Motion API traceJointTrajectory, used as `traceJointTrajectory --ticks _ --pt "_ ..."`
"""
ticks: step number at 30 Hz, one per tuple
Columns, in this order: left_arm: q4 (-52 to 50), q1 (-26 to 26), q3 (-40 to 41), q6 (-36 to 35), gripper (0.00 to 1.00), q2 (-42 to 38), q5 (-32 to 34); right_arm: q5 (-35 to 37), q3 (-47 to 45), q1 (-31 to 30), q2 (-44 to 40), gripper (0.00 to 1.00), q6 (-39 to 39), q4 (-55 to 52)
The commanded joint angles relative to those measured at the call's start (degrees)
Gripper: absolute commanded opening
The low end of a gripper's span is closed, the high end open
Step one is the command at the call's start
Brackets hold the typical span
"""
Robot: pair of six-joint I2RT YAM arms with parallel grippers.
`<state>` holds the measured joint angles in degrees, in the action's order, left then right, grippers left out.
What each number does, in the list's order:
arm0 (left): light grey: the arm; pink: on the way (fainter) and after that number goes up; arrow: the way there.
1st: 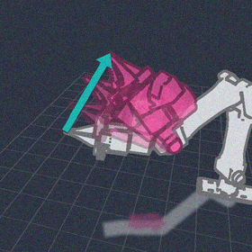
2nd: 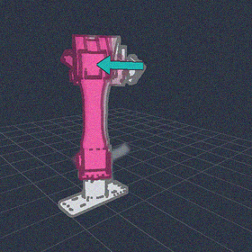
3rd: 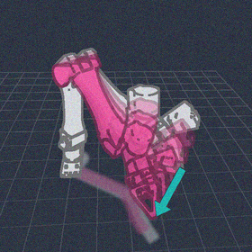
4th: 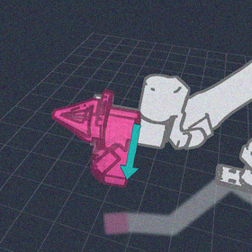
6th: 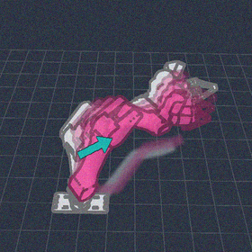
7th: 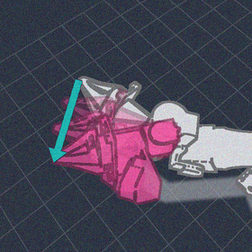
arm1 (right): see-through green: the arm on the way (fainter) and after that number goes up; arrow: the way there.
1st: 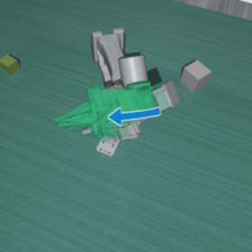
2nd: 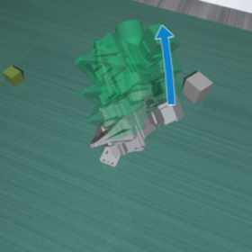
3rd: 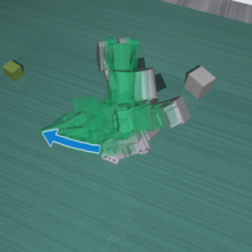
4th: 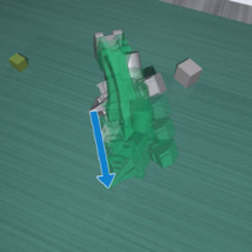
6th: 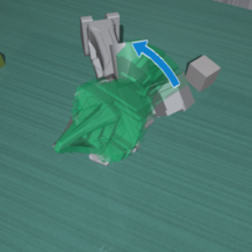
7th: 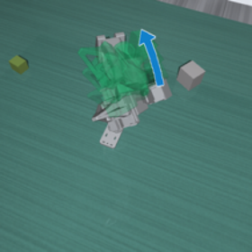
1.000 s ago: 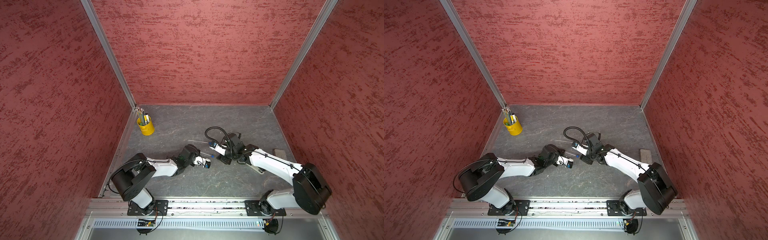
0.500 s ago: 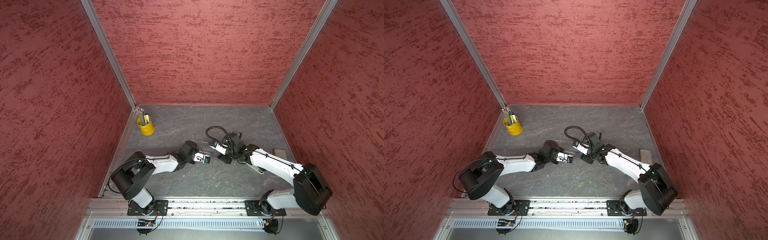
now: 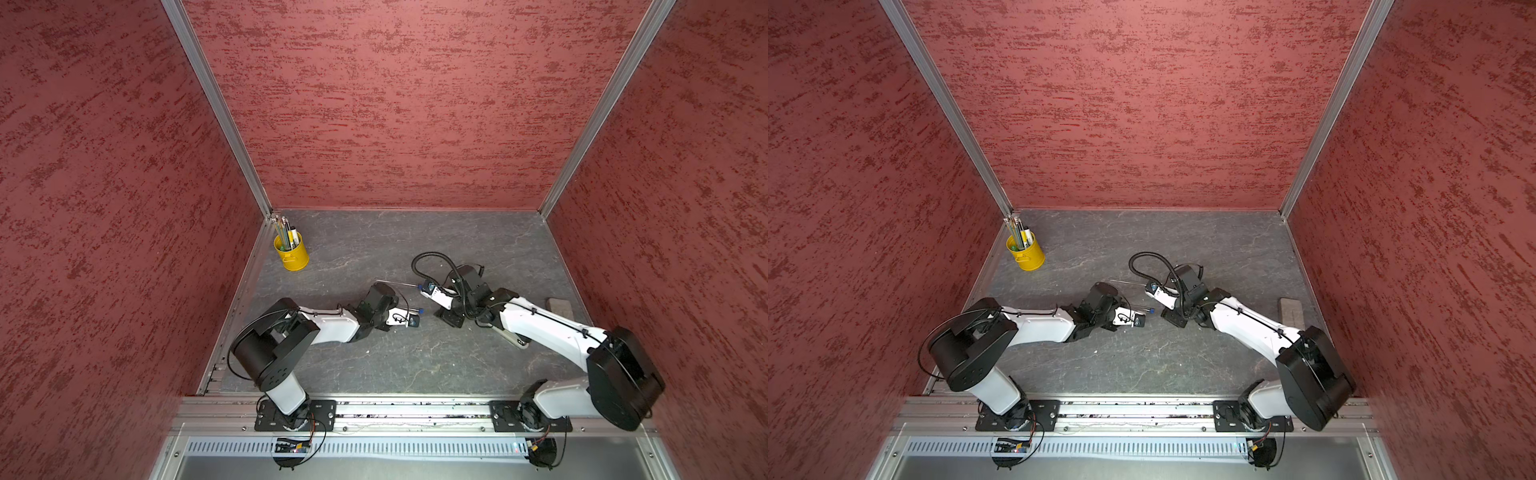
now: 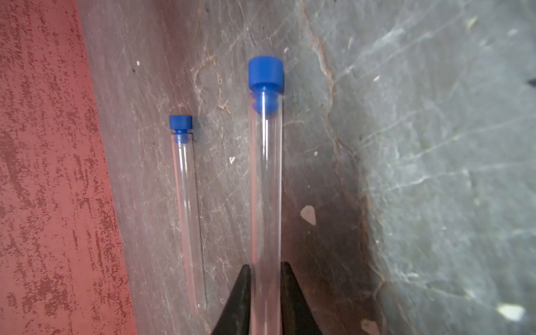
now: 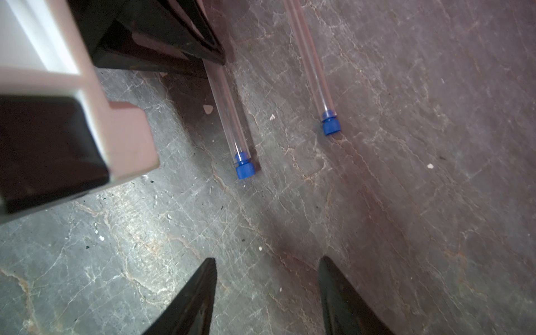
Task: Insert stoppers into test tubes
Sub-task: Place the test tube at the center of the board.
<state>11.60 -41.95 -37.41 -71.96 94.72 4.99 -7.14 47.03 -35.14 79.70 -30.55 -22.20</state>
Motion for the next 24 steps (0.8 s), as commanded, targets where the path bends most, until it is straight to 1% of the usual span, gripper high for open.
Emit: traceJointTrajectory --ticks 1,8,18,24 --pt "1.17 0.62 -0.32 1.32 0.19 0.82 -0.20 1.25 -0.79 0.31 -1.13 0.59 -0.30 1.01" --pt "0.74 1.10 -0.46 1.76 0.19 1.26 -0.51 1.25 -0.71 0.25 -0.99 0.59 -0.37 0.92" --pt "-0.30 1.44 -0.47 2.05 0.25 1.17 -1.13 1.42 -0.79 0.24 -1.25 0.59 -0.48 0.91" --pt "-0.26 1.51 -0.56 2.18 0.30 0.89 -0.84 1.42 -0.88 0.32 -1.30 0.59 -0.48 0.89"
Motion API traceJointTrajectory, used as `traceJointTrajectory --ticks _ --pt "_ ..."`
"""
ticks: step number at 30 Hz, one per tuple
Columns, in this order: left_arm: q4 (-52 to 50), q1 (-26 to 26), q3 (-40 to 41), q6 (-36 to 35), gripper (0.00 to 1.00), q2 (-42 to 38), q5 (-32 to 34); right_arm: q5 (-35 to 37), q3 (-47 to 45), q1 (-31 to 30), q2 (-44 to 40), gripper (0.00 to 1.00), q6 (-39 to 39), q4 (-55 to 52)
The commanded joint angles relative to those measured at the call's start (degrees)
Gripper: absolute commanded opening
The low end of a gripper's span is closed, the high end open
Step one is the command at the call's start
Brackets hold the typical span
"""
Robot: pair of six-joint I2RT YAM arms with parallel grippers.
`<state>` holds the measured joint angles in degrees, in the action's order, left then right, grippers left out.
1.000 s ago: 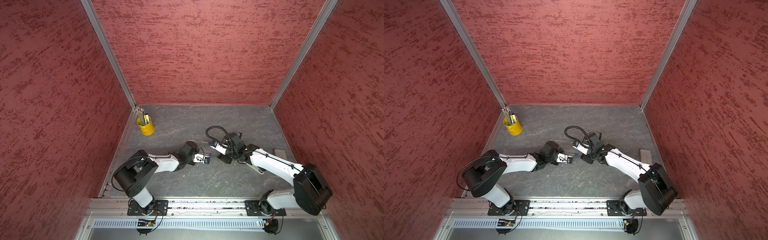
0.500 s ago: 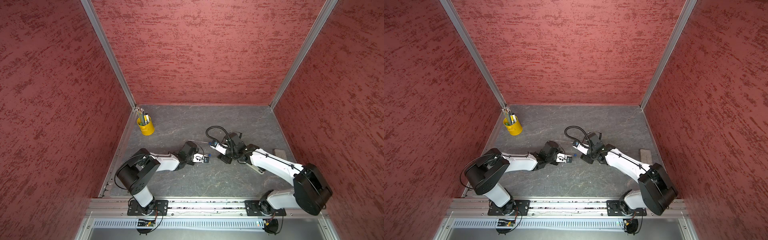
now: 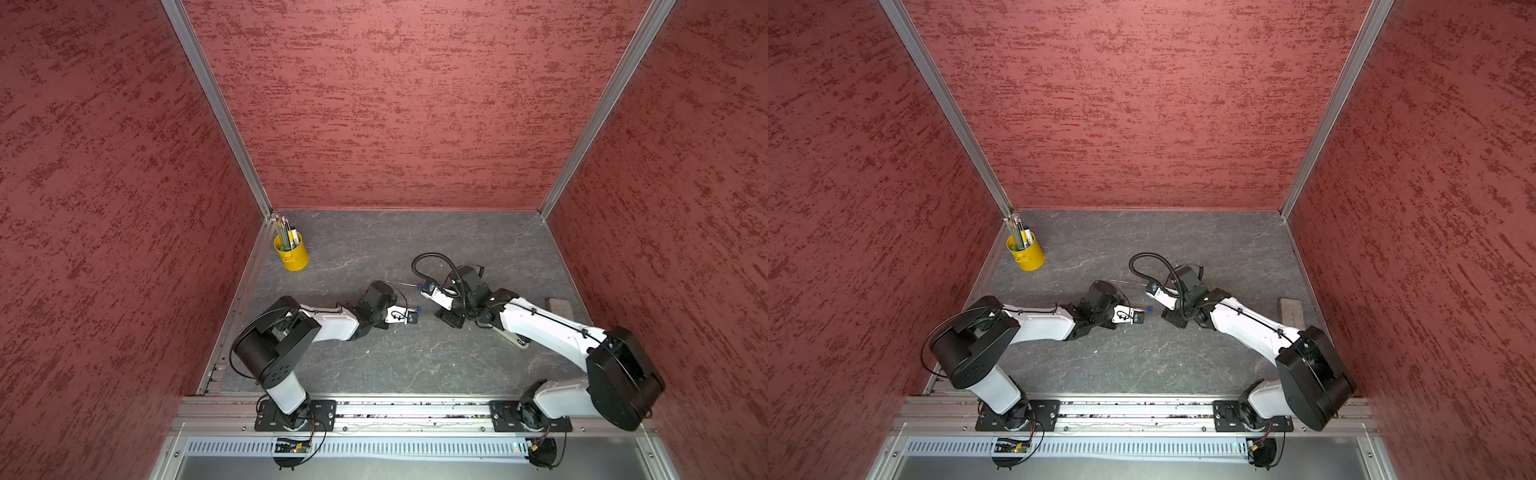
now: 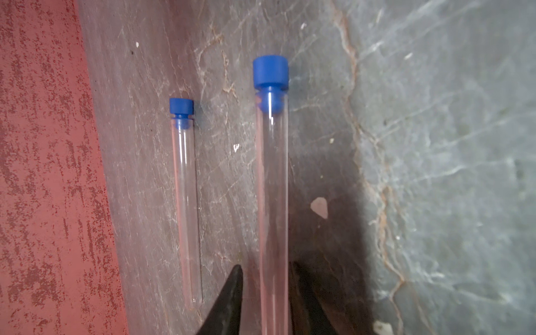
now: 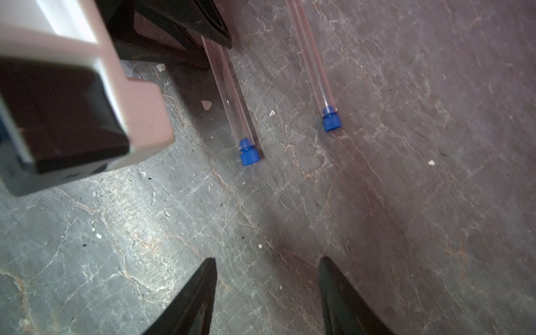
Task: Insert stoppers into test tubes
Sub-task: Place the test tube at the center of the board, then reset both arms
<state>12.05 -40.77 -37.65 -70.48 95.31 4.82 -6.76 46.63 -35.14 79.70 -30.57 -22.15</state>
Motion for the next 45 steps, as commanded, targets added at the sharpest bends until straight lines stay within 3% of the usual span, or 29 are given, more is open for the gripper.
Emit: traceJointTrajectory --ticks 1,8,21,27,33,37,40,45 --pt "-0.78 0.26 -0.32 0.68 0.31 0.19 -0.69 1.05 -0.49 0.28 -1.30 0.59 -0.46 0.87" --pt "-1.78 0.14 -0.56 0.57 0.39 -1.76 -1.13 0.75 -0.40 0.25 -1.04 0.59 -0.46 0.92" --pt "-6.93 -1.01 -0.89 0.69 0.40 -8.06 -0.78 0.60 0.92 0.33 -1.25 0.60 0.45 0.18" --pt "-14.12 -0.05 -3.99 6.86 0.45 -13.22 -4.87 1.61 1.27 0.32 -2.56 0.60 1.45 0.77" --pt "-21.92 1.79 -7.02 11.96 0.62 -18.05 -11.40 5.15 2.16 0.52 -3.70 0.64 3.67 2.68" --pt "-24.36 3.36 -8.19 15.10 0.74 -21.16 -16.23 7.14 3.00 1.50 -4.85 0.79 6.29 5.54" --pt "-23.06 5.18 -7.90 18.36 1.00 -24.24 -22.39 8.51 2.79 2.37 -6.07 0.82 7.54 8.72" --pt "-18.73 9.00 -7.48 24.35 0.99 -27.48 -26.62 12.70 0.96 4.47 -7.79 0.99 10.78 16.11"
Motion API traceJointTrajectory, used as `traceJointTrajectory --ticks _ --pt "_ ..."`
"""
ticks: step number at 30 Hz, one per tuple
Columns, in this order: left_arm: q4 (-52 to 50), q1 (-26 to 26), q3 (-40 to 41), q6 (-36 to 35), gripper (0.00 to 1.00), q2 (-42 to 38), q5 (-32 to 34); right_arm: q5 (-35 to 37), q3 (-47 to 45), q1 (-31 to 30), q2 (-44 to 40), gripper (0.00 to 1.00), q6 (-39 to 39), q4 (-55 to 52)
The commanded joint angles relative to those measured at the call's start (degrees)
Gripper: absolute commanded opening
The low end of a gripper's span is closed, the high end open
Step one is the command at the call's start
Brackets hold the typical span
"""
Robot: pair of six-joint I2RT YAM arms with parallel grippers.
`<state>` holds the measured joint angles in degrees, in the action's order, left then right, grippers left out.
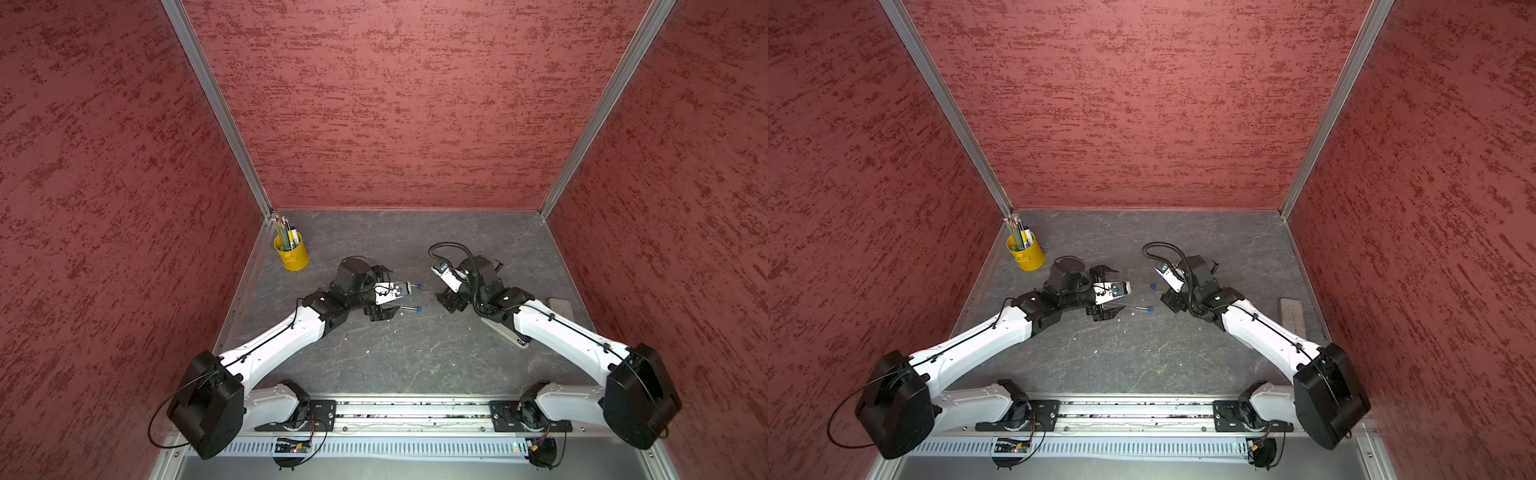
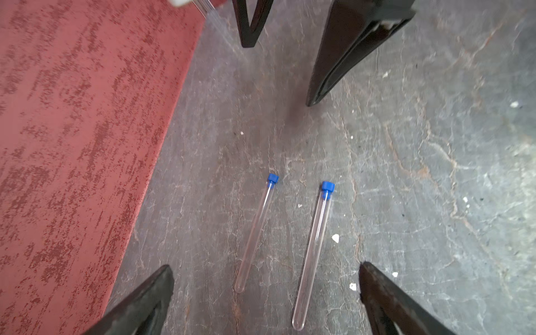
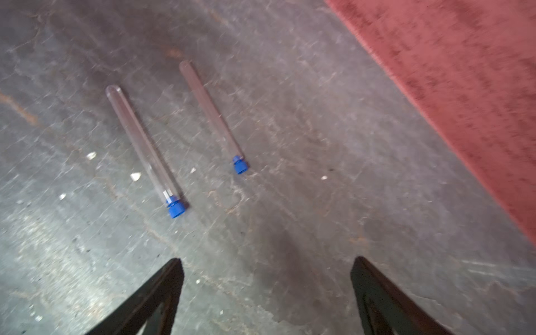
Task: Insert stoppers into test tubes
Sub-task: Reset both arms
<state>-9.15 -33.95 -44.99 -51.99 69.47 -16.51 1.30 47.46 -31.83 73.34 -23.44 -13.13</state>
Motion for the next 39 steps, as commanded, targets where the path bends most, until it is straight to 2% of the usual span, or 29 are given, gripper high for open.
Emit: traceJointTrajectory --ticks 1,5,7,10,13,17,21,29,33,39 --pt "4.48 3.65 0.16 8.27 1.00 -2.10 -6.01 5.55 -0.26 1.67 -1.62 0.99 4.41 8.47" --pt "14.26 12.57 0.61 25.12 0.99 -2.94 -7.15 10.55 -2.98 4.45 -2.63 0.99 8.36 16.14" --pt "19.53 16.67 1.83 32.53 0.99 -2.89 -5.28 14.44 -5.00 5.88 -3.23 0.99 10.45 21.02" --pt "24.26 20.86 4.16 39.56 0.99 -2.59 -0.46 20.04 -9.54 8.75 -4.74 0.99 13.41 29.55" --pt "27.77 23.35 7.21 43.59 0.99 -1.66 8.16 25.06 -15.46 11.88 -6.08 0.99 16.24 38.88" --pt "34.55 25.27 12.39 45.92 1.00 -0.61 16.55 27.55 -22.14 15.15 -6.64 0.99 17.97 49.47" --pt "40.86 26.76 15.65 46.48 1.00 2.51 21.82 28.05 -26.44 18.44 -4.63 0.99 18.47 57.91" --pt "45.05 28.04 18.98 45.13 1.00 7.21 24.09 26.86 -30.21 22.40 -0.93 0.99 18.01 65.74" --pt "53.75 28.54 23.76 44.98 0.99 9.77 23.23 26.08 -33.35 23.25 -0.47 0.99 17.90 71.78" --pt "56.38 29.12 23.46 45.86 0.99 13.00 21.66 25.09 -36.67 23.46 0.16 0.99 17.25 78.28"
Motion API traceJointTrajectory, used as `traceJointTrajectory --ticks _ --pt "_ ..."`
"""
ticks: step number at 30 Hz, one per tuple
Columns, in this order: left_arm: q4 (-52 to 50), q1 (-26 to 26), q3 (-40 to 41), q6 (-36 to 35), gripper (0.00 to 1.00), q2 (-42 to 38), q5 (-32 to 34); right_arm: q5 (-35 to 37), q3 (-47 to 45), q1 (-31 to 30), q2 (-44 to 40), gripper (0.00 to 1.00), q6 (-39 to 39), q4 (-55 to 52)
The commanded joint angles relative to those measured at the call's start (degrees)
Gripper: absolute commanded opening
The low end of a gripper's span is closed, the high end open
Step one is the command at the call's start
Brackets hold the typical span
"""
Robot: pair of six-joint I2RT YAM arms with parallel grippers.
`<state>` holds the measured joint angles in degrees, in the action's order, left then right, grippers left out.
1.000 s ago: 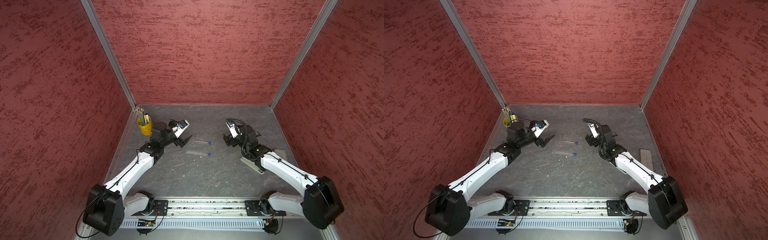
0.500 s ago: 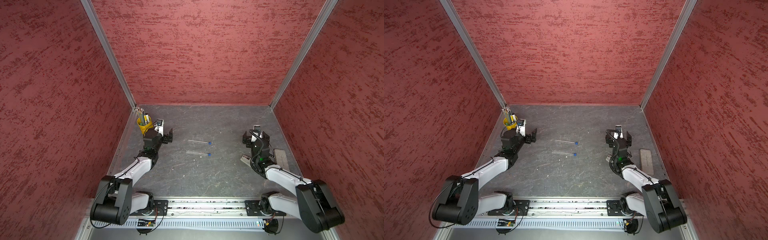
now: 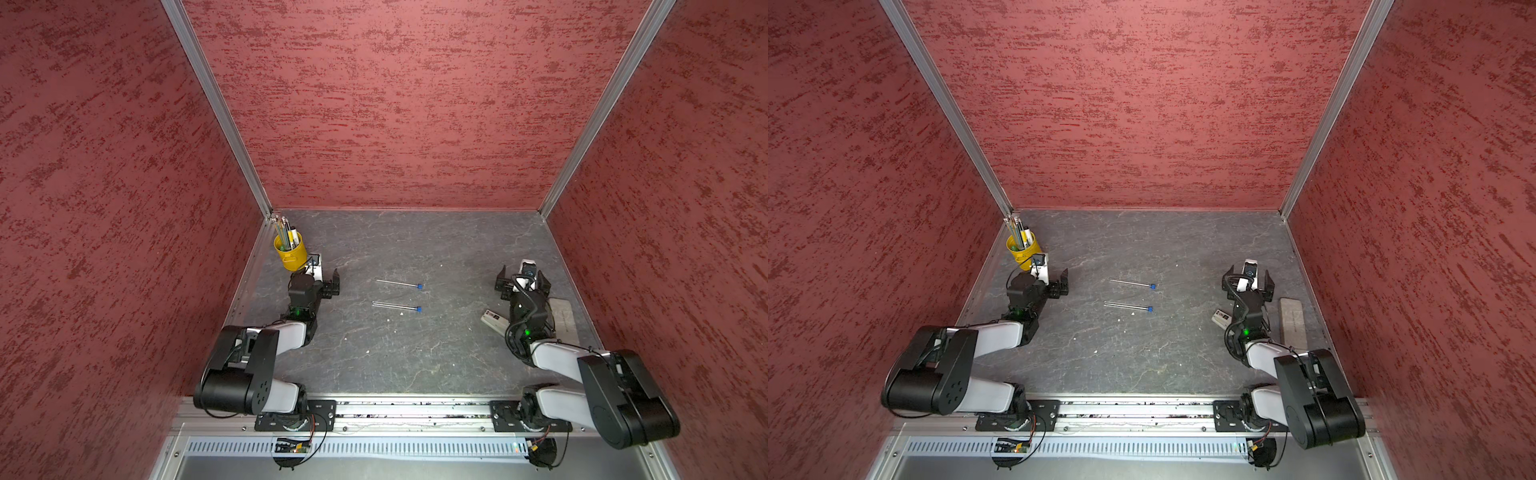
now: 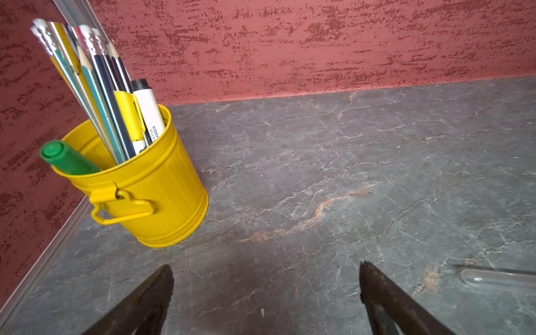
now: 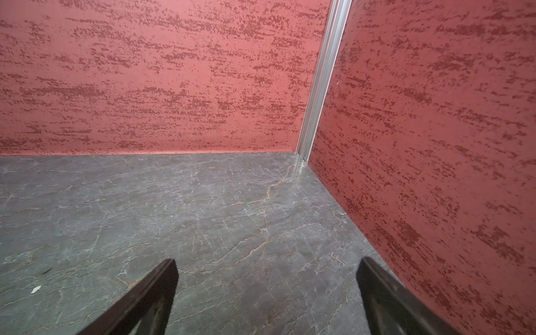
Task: Insert stoppers into test tubes
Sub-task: Reset both arms
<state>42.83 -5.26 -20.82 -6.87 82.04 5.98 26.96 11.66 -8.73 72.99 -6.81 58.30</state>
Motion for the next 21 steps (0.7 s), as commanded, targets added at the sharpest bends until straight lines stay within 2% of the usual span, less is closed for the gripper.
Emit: traceJointTrajectory --ticks 1,8,11,16,18,20,21 --pt "3.79 0.82 -0.88 0.97 0.99 0.33 -1.46 -0.68 -1.23 0.38 0.61 0.99 0.59 7.64" --pt "3.00 1.55 -1.77 1.59 0.99 1.04 -2.39 -2.20 -3.49 0.43 3.10 0.99 0.73 13.89" --pt "-1.11 3.42 -4.28 2.79 0.99 1.82 -5.34 -2.58 -3.43 0.69 4.38 0.99 0.46 16.07" --pt "-4.62 6.11 -6.69 4.19 1.00 3.08 -10.99 -3.09 -1.43 1.47 5.25 0.99 1.65 13.32" --pt "0.89 6.66 -3.07 4.41 0.99 3.05 -12.24 -3.70 -1.38 1.98 5.41 0.99 2.59 13.59" --pt "15.77 6.51 2.78 3.40 0.99 6.41 -13.32 -4.79 -1.66 2.53 6.01 0.99 3.67 15.05" --pt "16.76 5.87 3.76 3.19 0.99 5.45 -12.23 -5.22 -2.02 2.74 6.95 0.99 3.94 16.73"
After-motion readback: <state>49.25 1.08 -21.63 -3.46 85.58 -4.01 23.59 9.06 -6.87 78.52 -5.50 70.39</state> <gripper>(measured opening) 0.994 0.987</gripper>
